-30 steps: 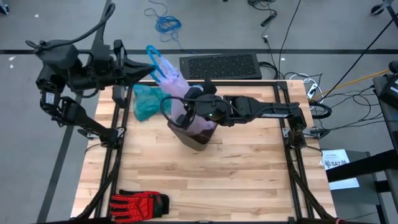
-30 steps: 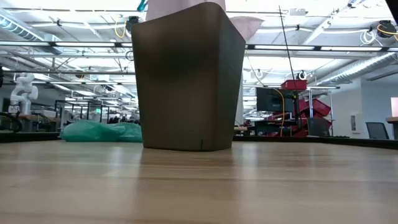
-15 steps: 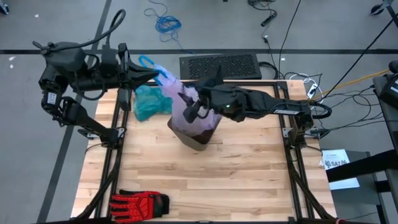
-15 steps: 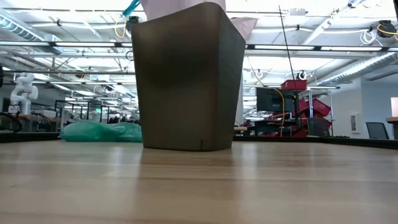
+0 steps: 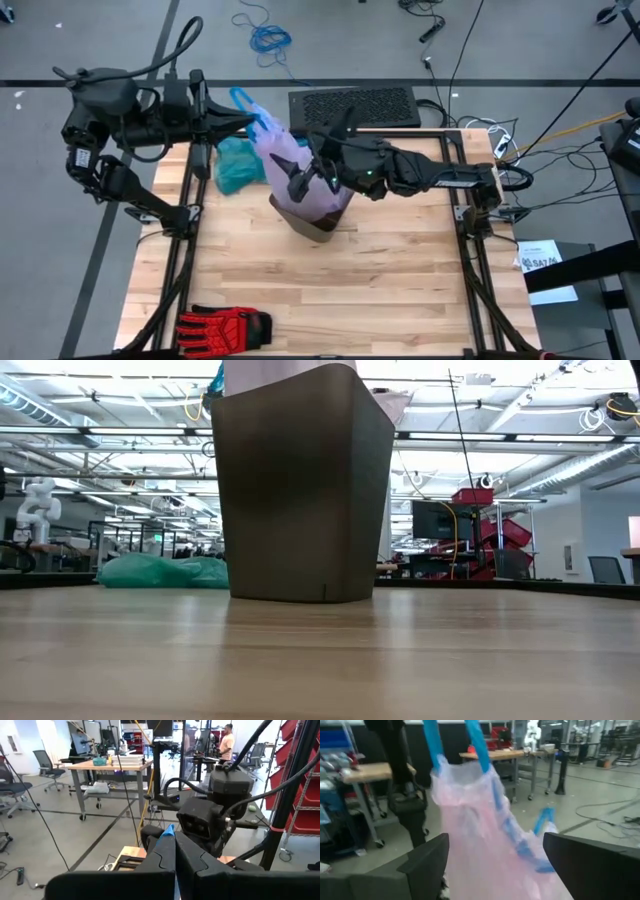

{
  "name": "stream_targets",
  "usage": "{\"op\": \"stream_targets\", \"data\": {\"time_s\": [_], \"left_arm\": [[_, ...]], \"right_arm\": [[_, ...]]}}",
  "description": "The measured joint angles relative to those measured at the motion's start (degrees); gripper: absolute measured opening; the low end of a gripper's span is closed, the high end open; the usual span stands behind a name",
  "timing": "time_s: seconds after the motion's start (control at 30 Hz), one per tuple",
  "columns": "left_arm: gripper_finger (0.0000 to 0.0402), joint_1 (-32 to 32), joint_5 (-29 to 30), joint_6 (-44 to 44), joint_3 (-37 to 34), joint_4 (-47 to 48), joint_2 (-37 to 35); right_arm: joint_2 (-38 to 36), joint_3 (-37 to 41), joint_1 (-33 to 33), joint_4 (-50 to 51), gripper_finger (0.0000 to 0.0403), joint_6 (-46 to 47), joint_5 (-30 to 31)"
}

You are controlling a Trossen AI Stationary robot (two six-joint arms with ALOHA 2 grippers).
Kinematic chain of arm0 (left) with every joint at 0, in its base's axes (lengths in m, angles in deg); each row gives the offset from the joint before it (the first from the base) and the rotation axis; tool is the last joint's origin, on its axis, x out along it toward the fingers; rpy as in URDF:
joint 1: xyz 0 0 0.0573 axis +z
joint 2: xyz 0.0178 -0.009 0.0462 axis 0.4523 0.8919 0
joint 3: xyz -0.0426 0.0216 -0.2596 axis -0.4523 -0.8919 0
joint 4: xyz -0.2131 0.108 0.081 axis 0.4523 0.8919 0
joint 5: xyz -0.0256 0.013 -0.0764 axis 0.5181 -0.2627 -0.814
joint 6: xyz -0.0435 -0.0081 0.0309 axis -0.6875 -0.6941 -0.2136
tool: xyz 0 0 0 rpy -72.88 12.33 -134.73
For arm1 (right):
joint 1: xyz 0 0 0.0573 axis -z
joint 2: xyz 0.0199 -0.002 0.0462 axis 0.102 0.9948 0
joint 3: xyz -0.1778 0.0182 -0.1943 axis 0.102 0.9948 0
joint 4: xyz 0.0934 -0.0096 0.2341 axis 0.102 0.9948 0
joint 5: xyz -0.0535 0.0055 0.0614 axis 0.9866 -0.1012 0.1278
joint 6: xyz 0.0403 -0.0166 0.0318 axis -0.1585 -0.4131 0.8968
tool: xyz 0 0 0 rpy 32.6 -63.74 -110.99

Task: Place trash/remove bag and relplace
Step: Remove the pink trash bag from the black trash bin

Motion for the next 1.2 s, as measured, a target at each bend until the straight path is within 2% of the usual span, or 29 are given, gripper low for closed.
{"op": "stream_targets", "data": {"time_s": [0.3,0.4,0.5,0.6,0.63,0.67,0.8,1.07,1.2], "left_arm": [[0.0000,0.0,0.0,-0.3,0.0,-0.4,0.0],[0.0000,0.0,0.0,-0.3,0.0,-1.3,0.0],[0.0000,0.0,0.0,-0.3,0.0,-2.4,0.0],[0.0000,0.0,0.0,-0.4,0.0,-3.4,0.0],[0.0000,0.0,0.0,-0.4,0.0,-4.0,0.0],[0.0000,0.0,0.0,-0.3,0.0,-4.5,0.0],[0.0000,0.0,-0.8,0.0,-0.1,-6.3,-0.5],[0.0000,0.0,-1.0,-0.2,-0.2,-7.6,-1.3],[0.0000,0.0,-1.2,-0.4,-0.2,-8.1,-1.7]], "right_arm": [[4.1,0.0,3.4,1.5,0.0317,4.2,0.1],[5.0,0.1,4.7,1.9,0.0290,5.4,0.2],[5.1,0.1,5.4,2.3,0.0205,5.4,0.2],[5.0,0.1,5.8,2.4,0.0067,4.9,0.2],[5.0,0.1,5.8,2.4,0.0034,3.9,0.2],[5.0,0.1,5.9,2.5,0.0021,3.3,0.2],[5.4,-0.1,6.4,5.4,0.0003,6.0,-0.3],[7.3,-0.2,7.4,9.4,0.0000,7.8,-1.7],[8.2,-0.1,8.3,11.6,0.0000,9.5,-8.5]]}}
